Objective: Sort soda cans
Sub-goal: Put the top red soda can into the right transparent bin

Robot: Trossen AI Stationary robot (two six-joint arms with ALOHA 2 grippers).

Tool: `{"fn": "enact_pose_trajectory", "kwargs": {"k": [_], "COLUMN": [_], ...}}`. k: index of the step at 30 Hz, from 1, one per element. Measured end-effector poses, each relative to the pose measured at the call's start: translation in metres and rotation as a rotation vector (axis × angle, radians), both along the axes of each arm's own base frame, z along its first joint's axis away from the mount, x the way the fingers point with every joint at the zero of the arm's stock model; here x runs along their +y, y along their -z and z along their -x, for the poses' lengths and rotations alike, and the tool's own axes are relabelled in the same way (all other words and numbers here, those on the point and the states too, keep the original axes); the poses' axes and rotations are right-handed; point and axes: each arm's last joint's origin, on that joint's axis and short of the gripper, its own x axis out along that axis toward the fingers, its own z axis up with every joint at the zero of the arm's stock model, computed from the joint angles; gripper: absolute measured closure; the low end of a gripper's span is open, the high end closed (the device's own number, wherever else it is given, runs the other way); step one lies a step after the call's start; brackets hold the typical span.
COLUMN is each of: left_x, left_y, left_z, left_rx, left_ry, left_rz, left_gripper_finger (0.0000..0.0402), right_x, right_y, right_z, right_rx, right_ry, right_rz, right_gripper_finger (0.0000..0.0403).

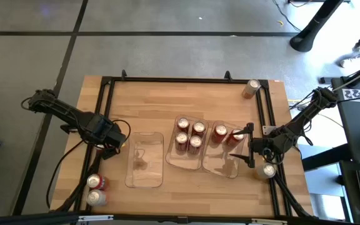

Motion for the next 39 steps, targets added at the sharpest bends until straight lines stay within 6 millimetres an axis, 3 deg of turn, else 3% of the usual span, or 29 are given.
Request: {"fn": "enact_pose_trajectory", "kwargs": {"k": [6, 22, 27, 34, 39], "left_x": [0.002, 0.001, -0.006, -0.015, -0.022], "left_y": [0.016, 0.019, 0.035, 0.043, 0.048], "left_z": [0.005, 0.002, -0.005, -0.007, -0.014], "left_rx": [0.058, 0.046, 0.035, 0.143, 0.122], "left_ry": [0.019, -0.042, -0.021, -0.01, -0.003], "left_rz": [-0.026, -0.051, -0.028, -0.006, 0.019], "left_gripper_finger": [0.0013, 0.0014, 0.0014, 0.0014, 0.0014], "right_x": [0.0, 0.0, 0.0, 0.002, 0.002], "right_y": [0.0, 0.001, 0.001, 0.003, 0.003], "right_z": [0.0, 0.0, 0.0, -0.002, -0.002], "right_rx": [-0.003, 0.007, 0.007, 0.019, 0.016], "right_ry": [0.0, 0.0, 0.0, 0.0, -0.001], "right_rz": [-0.001, 0.01, 0.01, 0.021, 0.019], "right_gripper_finger": [0.0013, 0.0013, 0.0013, 0.0013, 0.0013]}}
